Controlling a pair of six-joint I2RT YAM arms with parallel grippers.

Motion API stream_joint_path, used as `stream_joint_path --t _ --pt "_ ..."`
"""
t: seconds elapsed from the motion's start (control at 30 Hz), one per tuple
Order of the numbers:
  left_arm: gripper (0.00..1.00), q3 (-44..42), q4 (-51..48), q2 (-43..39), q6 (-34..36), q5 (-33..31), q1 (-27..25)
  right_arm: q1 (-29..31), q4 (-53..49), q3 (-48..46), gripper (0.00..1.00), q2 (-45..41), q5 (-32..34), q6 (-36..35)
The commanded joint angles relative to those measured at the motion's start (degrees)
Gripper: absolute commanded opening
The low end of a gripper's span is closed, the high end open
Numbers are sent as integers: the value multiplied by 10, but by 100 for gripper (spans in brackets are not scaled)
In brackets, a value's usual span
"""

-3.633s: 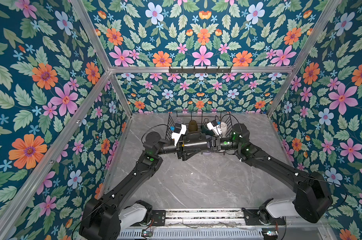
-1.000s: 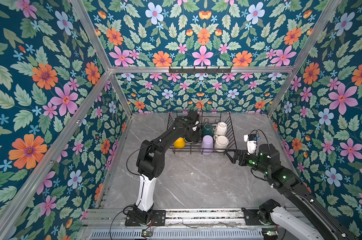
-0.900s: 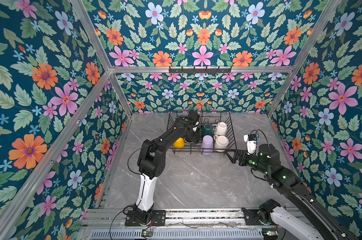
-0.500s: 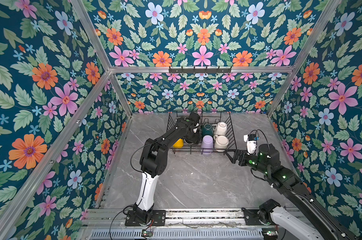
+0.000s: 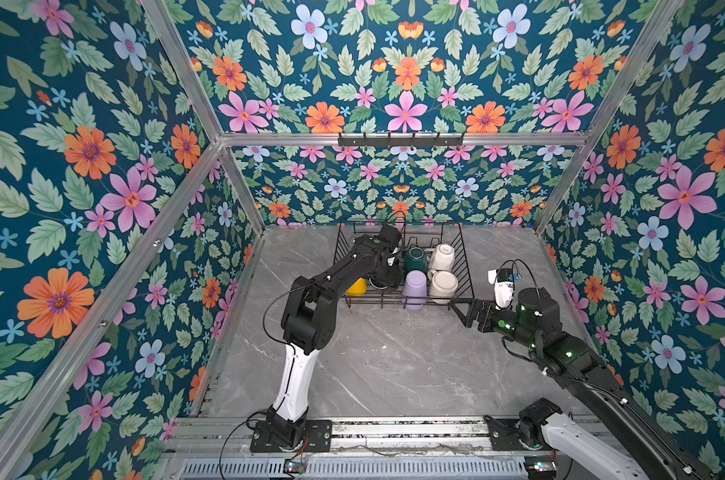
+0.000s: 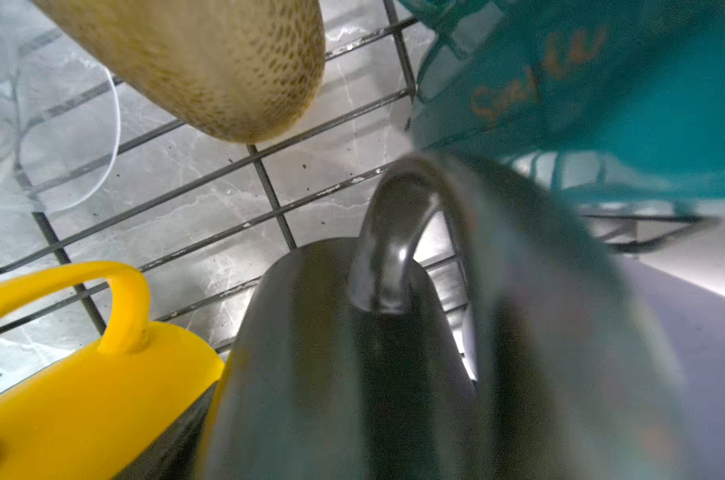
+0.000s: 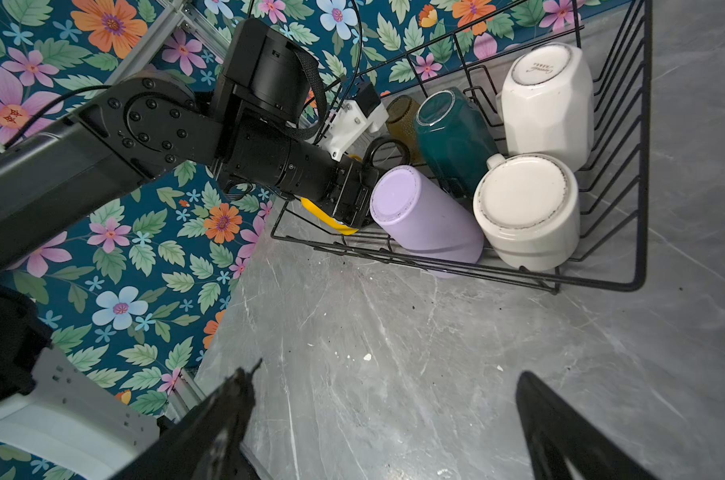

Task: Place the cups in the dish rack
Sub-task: 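Carry the black mug over the rack and lower it upright with the left gripper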

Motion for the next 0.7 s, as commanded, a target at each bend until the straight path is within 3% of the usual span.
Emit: stream_joint_path --t 0.0,0.43,0.67 --pt "86 4 7 -7 -1 -8 1 1 7 2 98 -1 0 -4" --pt "87 0 8 -25 -3 -6 1 0 3 3 98 0 2 -8" --pt "88 -63 96 -101 -11 -46 1 0 -16 21 98 5 16 -32"
